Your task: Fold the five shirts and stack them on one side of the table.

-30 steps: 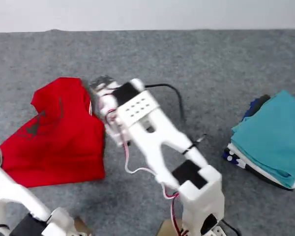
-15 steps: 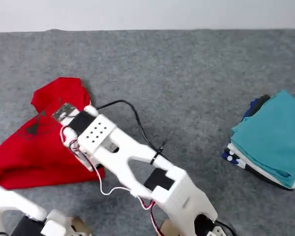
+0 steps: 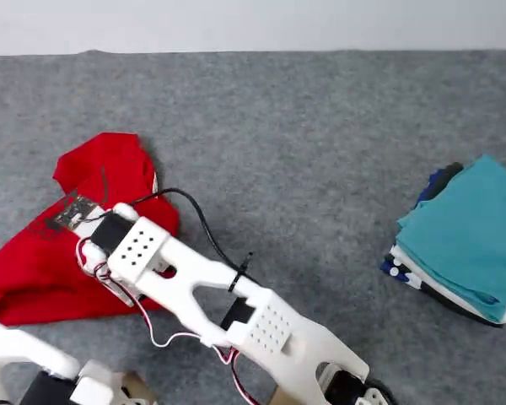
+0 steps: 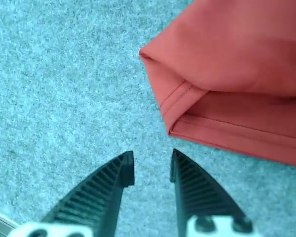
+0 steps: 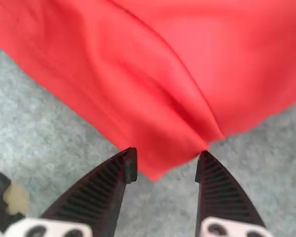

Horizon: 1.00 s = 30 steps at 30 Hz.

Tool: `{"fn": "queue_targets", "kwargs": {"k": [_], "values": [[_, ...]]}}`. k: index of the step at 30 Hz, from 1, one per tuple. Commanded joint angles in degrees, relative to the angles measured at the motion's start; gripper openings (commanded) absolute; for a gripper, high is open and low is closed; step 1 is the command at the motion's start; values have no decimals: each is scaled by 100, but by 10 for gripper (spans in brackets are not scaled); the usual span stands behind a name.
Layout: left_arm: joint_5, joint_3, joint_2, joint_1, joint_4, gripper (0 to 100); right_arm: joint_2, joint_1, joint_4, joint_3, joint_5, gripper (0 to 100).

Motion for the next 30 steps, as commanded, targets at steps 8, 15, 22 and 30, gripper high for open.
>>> {"fn": "queue_targets", "kwargs": {"k": [8, 15, 22, 30], "values": [[-53, -31, -158, -26, -88, 130, 778, 84, 145, -1204, 519, 9], [-53, -31, -176, 18, -97, 130, 725, 462, 251, -1582, 642, 10], [-53, -75, -185, 26, -97, 130, -110, 1235, 251, -2145, 730, 10], [-53, -84, -193, 510, -62, 130, -857, 2598, 251, -2145, 1037, 10]]}}
